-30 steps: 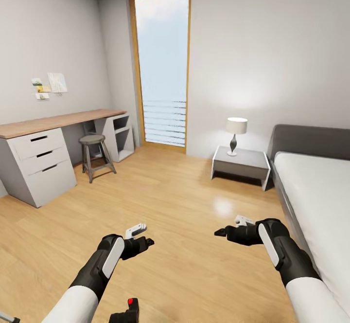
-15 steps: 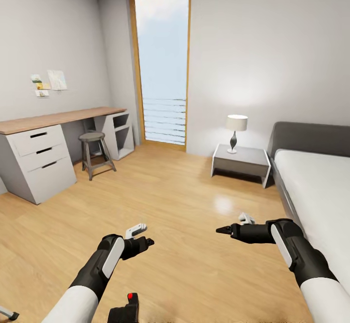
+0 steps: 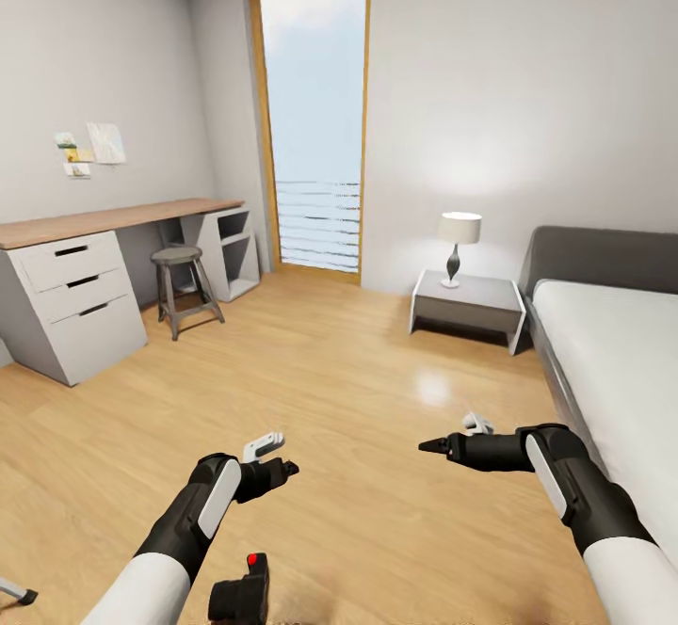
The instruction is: Attach the digital camera to the camera tripod in the bedroom.
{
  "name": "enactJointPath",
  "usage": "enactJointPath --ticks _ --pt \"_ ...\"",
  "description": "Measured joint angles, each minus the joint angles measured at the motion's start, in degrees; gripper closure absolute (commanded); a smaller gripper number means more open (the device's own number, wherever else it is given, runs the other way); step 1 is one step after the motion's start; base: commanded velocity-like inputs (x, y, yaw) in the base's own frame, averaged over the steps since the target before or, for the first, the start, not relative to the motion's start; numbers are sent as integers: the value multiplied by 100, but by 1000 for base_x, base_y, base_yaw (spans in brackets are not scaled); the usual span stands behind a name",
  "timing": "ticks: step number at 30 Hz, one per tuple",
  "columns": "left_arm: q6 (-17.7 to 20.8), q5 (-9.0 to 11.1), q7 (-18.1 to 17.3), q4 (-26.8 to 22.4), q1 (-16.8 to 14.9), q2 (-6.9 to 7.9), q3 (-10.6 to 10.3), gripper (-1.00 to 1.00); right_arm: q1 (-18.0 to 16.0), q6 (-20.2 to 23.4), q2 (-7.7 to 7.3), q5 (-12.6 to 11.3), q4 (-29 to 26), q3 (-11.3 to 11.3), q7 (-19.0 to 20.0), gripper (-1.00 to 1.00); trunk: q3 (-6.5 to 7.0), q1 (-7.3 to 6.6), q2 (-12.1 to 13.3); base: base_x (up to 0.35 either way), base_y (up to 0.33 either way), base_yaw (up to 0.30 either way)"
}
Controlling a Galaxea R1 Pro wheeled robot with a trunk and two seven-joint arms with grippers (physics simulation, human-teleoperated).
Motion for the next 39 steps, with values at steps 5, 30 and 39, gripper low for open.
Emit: enactJointPath --ticks 5,30,39 --pt "0 0 0 1 -3 0 1 -100 0 -3 -5 2 3 0 4 -100 -111 13 -7 0 0 0" --pt "-7 -101 154 2 -4 -2 -11 -100 0 -17 17 24 4 0 -9 -100 -665 77 -41 0 0 0" --pt "-155 -154 1524 -13 -3 -41 -29 -100 0 -17 40 24 4 0 -26 -100 -865 100 -53 0 0 0"
